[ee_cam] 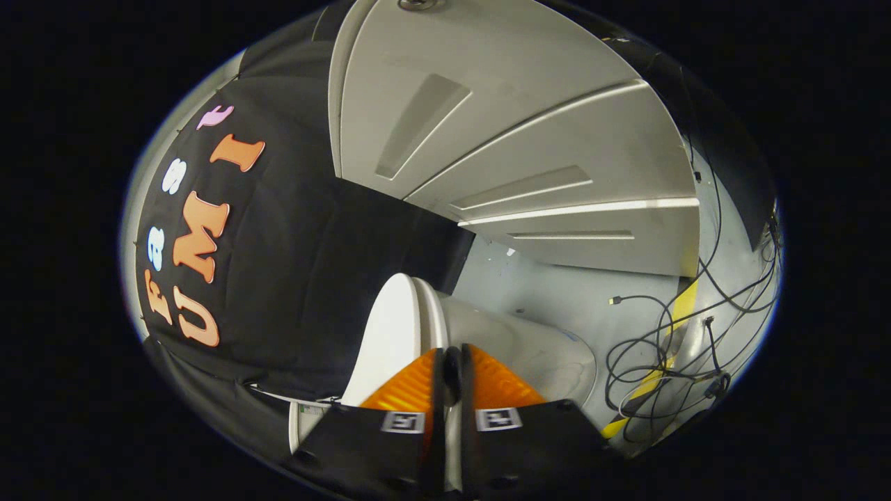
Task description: Open the toilet lid.
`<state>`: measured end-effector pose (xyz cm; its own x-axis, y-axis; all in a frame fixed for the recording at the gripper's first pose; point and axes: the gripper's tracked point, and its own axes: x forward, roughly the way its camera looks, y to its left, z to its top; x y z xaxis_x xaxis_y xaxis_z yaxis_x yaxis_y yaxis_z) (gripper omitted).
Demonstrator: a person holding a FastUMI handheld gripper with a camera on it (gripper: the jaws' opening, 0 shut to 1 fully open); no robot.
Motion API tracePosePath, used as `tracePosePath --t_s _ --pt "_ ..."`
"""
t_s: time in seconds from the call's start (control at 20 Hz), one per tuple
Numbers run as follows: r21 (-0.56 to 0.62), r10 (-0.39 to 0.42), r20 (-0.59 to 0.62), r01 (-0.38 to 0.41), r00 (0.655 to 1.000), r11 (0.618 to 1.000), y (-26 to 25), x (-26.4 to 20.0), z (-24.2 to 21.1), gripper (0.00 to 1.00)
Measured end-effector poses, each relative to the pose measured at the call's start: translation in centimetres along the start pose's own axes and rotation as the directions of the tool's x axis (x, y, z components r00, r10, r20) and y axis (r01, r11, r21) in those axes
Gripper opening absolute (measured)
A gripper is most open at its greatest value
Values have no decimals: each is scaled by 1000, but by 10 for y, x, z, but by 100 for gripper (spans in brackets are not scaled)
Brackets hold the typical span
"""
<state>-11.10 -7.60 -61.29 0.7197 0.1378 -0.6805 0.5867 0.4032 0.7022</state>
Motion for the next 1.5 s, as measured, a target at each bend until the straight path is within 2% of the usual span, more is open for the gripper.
tracePosePath --t_s 0.1,0.2,0.5,0.8,1.15,1.5 --pt "2 3 -14 -3 1000 1000 2 -3 -3 11" --pt "14 -2 -37 2 999 1000 7 -5 -2 8" --pt "27 68 -47 -67 997 997 43 -23 3 8" --pt "-77 98 -73 -104 993 992 90 -43 6 8" --pt "-193 158 61 -144 985 971 161 -54 15 8" --pt "-365 203 108 -152 973 918 234 -75 -3 8"
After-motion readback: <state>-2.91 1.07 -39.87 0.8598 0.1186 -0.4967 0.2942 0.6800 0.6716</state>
